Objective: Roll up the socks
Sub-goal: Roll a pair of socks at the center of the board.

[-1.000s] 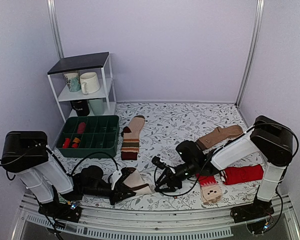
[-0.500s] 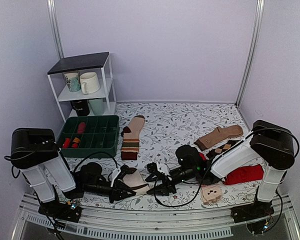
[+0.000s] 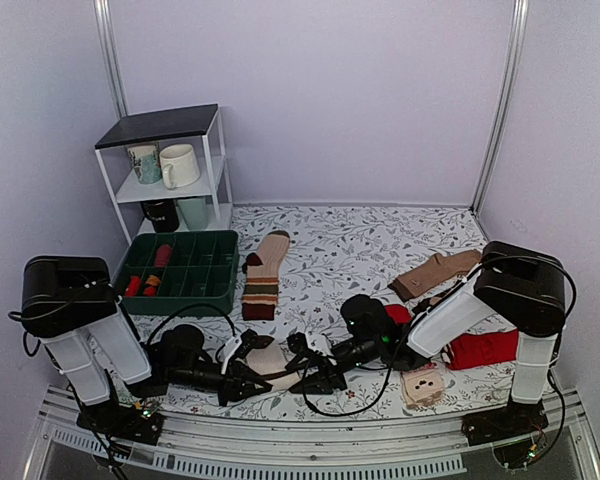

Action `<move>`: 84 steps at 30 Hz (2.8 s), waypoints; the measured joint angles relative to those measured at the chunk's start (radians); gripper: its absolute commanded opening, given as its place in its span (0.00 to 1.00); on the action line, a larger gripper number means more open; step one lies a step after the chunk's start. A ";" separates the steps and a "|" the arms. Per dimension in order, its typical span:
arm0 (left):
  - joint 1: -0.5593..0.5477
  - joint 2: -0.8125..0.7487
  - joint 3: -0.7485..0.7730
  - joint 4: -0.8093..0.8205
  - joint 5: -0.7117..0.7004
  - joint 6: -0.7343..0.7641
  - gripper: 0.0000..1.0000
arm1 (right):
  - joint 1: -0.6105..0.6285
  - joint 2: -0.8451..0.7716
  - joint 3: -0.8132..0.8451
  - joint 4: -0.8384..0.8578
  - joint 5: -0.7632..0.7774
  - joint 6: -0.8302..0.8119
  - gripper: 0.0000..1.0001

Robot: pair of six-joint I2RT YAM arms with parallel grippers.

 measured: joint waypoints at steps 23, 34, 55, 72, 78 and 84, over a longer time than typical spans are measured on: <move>0.005 0.005 0.004 -0.002 0.019 0.000 0.07 | -0.004 0.074 0.079 -0.064 0.016 0.024 0.17; 0.001 -0.181 -0.003 -0.209 -0.060 0.053 0.47 | -0.010 0.077 0.284 -0.486 0.018 0.039 0.11; -0.196 -0.373 0.018 -0.450 -0.411 0.243 0.55 | -0.007 0.189 0.705 -1.269 0.034 0.153 0.12; -0.240 -0.264 0.058 -0.393 -0.450 0.302 0.48 | -0.015 0.235 0.777 -1.392 -0.013 0.153 0.12; -0.245 -0.227 0.068 -0.365 -0.447 0.297 0.16 | -0.019 0.244 0.786 -1.401 -0.029 0.156 0.13; -0.246 -0.203 0.081 -0.340 -0.425 0.296 0.00 | -0.026 0.246 0.784 -1.418 -0.044 0.169 0.32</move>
